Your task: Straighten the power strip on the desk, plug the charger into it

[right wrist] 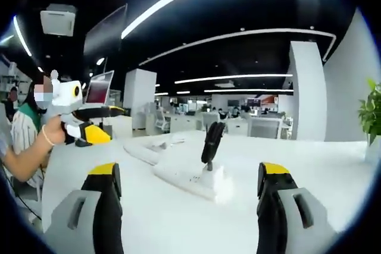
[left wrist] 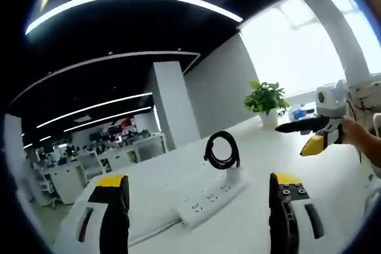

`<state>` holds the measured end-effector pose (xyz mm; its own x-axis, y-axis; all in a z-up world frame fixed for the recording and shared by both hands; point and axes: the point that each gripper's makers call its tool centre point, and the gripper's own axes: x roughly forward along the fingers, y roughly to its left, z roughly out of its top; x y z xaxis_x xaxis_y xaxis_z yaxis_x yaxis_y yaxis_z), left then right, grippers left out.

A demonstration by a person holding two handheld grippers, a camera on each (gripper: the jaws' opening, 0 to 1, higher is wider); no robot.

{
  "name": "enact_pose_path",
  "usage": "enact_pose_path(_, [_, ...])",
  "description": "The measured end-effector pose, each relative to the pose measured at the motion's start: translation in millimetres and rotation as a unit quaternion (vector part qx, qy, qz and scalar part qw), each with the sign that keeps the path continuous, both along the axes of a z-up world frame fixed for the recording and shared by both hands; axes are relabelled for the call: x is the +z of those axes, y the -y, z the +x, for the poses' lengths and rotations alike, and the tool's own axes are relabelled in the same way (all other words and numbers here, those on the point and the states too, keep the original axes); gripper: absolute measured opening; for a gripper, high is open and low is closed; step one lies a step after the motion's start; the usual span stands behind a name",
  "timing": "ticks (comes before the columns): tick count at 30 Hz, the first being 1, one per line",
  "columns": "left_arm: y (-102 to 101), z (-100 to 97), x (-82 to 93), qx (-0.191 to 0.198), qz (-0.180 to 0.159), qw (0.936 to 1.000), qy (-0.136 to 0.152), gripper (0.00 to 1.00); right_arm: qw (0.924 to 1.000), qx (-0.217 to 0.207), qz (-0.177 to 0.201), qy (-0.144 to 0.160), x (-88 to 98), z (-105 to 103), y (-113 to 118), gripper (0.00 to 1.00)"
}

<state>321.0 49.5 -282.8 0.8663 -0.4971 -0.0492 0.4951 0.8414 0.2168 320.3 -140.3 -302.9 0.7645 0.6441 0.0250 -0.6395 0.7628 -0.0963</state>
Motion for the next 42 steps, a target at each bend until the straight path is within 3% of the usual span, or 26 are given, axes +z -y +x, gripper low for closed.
enact_pose_path(12, [-12.0,-19.6,-10.9,0.025,-0.014,0.9995,0.012,0.99,0.9999,0.0,0.007,-0.015,-12.1,-15.6,6.0,0.94])
enact_pose_path(22, [-39.6,-32.9,-39.2,0.061,-0.04,0.9973,-0.011,0.99,0.9997,-0.016,0.015,-0.007,-10.7,-32.5,14.6,0.94])
enact_pose_path(30, [-49.0,-44.4,-60.5,0.069,-0.051,0.9958,-0.03,0.99,0.9994,-0.026,0.021,-0.008,-16.7,-45.0,25.2,0.94])
enact_pose_path(42, [-56.9,-64.8,-70.4,0.08,-0.063,0.9941,-0.039,0.99,0.9992,-0.034,0.015,-0.015,-34.6,-56.6,38.0,0.94])
